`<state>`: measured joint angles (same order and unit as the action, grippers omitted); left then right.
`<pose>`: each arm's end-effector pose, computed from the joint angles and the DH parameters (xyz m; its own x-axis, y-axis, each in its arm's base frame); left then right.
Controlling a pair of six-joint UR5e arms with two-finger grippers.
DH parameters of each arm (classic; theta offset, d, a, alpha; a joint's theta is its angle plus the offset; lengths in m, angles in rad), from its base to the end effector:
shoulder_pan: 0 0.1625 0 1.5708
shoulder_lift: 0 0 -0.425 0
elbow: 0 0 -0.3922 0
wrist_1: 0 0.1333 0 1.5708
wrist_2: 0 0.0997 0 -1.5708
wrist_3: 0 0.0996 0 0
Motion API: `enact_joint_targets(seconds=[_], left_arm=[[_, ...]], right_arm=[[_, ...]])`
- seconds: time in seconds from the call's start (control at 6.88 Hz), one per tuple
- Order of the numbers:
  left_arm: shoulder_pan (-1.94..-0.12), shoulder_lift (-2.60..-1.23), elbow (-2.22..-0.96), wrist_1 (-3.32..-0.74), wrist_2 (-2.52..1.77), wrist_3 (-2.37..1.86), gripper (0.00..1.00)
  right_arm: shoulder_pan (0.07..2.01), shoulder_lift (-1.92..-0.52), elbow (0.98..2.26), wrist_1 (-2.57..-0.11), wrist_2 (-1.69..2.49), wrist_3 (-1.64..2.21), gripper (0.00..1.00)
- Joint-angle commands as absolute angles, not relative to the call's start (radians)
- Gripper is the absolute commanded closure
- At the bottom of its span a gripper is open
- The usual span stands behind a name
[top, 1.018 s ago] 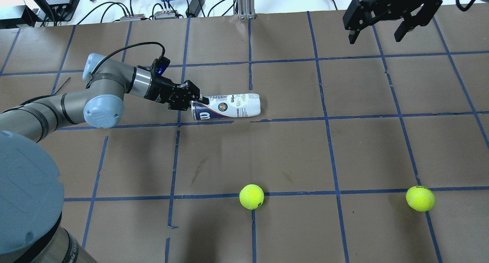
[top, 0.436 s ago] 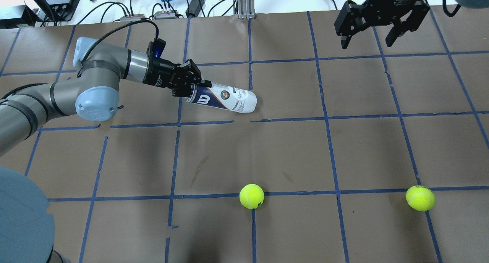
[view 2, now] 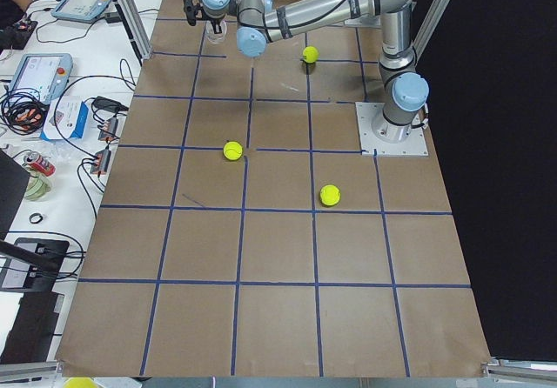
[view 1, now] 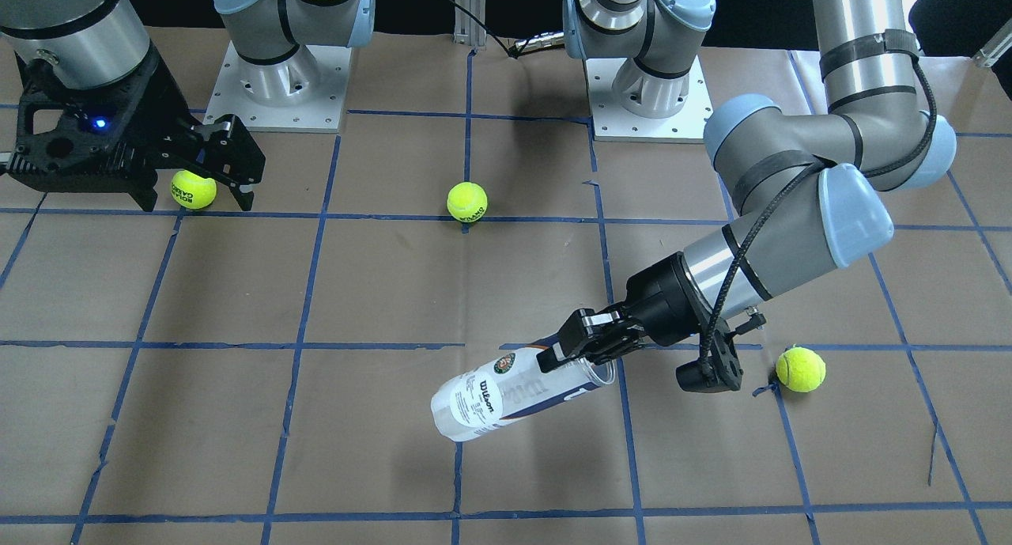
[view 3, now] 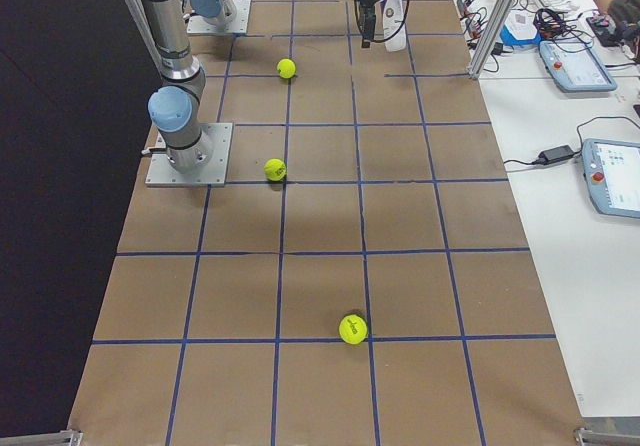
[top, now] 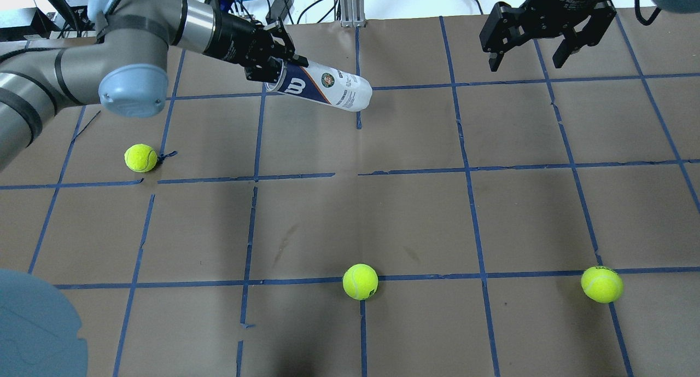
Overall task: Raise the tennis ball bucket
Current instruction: 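Swing the can upright with the left gripper, farther from the robot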
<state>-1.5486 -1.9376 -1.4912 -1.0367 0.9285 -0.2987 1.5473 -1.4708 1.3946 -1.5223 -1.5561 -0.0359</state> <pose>-0.1786 -0.6488 0.3952 -0.7619 -0.1624 0.6271 -0.2571 0.9644 -0.0626 0.1221 -0.5389 0.5184 -0.9998 -0.0128 -0.0137 -0.0124 0.9995 -0.0282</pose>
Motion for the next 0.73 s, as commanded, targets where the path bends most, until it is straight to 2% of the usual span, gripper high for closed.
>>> enact_joint_targets(seconds=[0.0, 0.29, 0.58], left_arm=[[-1.629, -1.954, -1.294, -1.223, 1.181, -0.263, 1.00], [-1.673, -2.005, -1.131, -1.484, 1.448, -0.019, 1.00], [-1.797, -2.144, -1.001, -1.492, 1.652, 0.023, 1.00]], right_arm=[[1.548, -1.476, 1.399, -1.517, -1.557, -0.025, 0.00], [1.548, -1.473, 1.399, -1.525, -1.557, -0.025, 0.00], [1.548, -1.471, 1.399, -1.526, -1.557, -0.026, 0.00]])
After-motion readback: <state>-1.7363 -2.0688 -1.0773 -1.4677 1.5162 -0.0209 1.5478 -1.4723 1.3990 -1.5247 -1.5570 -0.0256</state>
